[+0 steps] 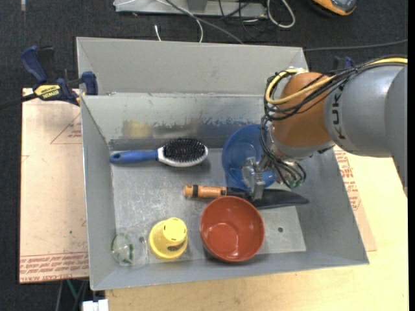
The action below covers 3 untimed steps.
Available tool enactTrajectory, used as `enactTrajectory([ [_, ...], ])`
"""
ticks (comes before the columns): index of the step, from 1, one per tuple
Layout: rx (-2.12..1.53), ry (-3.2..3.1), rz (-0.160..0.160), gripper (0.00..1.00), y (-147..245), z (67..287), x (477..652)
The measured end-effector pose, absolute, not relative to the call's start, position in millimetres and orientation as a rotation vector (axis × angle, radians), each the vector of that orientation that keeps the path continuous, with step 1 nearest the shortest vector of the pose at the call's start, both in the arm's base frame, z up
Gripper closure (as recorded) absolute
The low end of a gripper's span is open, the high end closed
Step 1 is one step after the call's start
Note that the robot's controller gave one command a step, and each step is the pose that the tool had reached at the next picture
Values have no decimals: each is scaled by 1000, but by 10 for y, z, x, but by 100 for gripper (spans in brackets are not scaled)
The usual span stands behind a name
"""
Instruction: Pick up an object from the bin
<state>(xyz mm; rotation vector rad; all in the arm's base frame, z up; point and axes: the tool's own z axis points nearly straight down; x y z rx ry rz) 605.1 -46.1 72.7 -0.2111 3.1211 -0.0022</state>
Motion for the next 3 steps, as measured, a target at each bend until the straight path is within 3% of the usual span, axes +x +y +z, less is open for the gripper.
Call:
enactTrajectory([
  [1,-133,3127,-2,0,-759,713,6264],
  [2,-135,3132,-2,100,-760,700,6245],
  [3,-136,3132,-2,100,-759,700,6246],
])
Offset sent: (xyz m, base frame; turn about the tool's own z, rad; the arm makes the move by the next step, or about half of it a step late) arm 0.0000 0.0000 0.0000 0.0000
